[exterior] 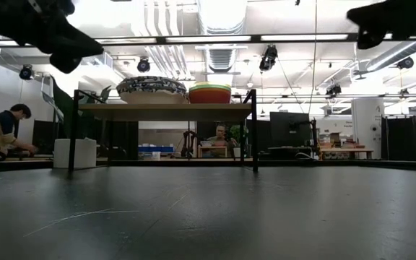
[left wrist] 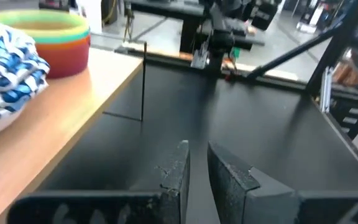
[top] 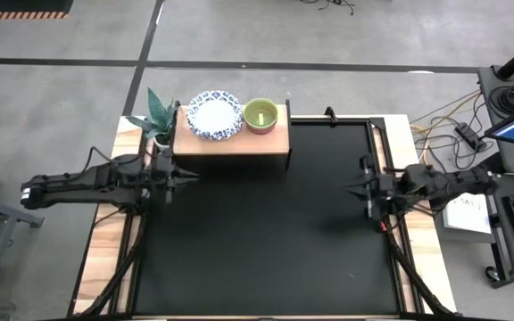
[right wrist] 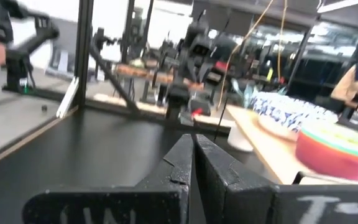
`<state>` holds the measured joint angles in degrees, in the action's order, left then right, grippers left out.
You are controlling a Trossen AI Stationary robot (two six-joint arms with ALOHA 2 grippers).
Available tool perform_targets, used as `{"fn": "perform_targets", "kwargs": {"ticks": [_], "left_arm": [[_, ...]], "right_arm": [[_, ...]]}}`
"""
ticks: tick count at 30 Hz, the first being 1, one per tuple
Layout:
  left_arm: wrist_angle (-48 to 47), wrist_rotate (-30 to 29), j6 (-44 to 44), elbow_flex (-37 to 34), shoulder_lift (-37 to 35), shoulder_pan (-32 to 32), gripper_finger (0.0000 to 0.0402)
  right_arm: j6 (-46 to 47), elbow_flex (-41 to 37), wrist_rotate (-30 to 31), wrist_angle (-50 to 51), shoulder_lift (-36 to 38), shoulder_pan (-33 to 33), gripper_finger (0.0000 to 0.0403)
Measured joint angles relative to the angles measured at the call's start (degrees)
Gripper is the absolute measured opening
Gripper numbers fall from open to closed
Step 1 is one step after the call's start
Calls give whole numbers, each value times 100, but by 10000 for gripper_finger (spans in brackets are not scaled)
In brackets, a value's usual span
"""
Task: Place and stack bowls onto a shelf
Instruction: Return to Home Position
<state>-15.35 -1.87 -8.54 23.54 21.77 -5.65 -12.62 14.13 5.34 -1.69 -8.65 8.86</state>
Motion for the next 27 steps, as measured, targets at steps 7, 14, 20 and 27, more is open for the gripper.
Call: {"fn": "perform_targets", "kwargs": {"ticks": [7, 14, 20, 27], "left_arm": [[68, 28, -35, -367, -895, 0, 39], [691, 428, -118, -1081, -1721, 0, 39], [1540, 566, -249, -1995, -2185, 2, 39], [1789, 596, -227, -2296, -1976, 10, 39]], "right_arm": [[148, -107, 1, 536, 860, 0, 9], [231, -234, -136, 539, 789, 0, 9], [295, -525, -154, 546, 863, 0, 9], [452, -1329, -435, -407, 866, -2, 9]]}}
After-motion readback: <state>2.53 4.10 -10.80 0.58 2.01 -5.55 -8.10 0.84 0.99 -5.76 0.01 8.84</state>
